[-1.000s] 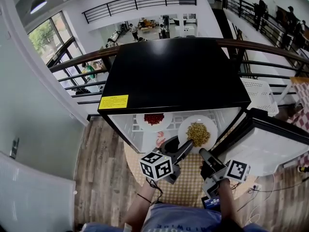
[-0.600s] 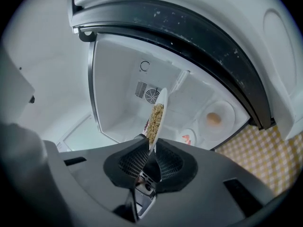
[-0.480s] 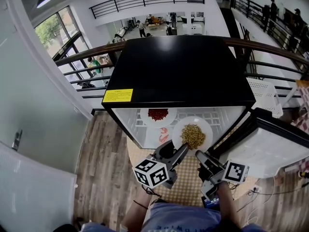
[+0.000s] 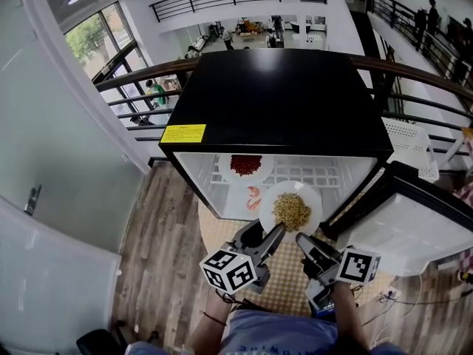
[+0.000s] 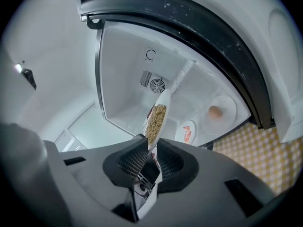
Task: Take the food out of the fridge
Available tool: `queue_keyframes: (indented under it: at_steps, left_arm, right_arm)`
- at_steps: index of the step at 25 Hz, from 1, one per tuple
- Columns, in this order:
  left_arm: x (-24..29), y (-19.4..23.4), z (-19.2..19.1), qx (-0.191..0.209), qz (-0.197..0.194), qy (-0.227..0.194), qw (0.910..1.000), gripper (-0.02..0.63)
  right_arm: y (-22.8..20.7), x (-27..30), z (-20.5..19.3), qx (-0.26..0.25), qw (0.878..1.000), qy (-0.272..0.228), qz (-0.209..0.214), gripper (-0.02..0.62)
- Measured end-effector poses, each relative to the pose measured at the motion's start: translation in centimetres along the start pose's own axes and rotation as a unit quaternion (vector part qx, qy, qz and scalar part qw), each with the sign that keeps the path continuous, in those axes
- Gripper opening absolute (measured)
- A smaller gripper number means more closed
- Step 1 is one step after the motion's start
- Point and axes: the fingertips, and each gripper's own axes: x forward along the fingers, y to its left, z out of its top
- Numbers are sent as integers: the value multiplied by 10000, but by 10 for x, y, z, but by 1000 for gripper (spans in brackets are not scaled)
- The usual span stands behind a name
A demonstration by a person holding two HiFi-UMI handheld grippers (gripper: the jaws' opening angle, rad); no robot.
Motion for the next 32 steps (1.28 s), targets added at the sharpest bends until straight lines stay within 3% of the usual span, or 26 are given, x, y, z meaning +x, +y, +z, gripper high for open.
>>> queue_keyframes:
  at_steps: [17,32]
  left_arm:
    - [-24,-28,-31,-245,746,-267,9966,187]
    - [-52,-30,-28,-192,884,-337,9953,186]
  right_arm:
    - [-5,-31,-20,-208,9978,551,304,67]
    - [9,-28,-42,-230,9970,597,423,69]
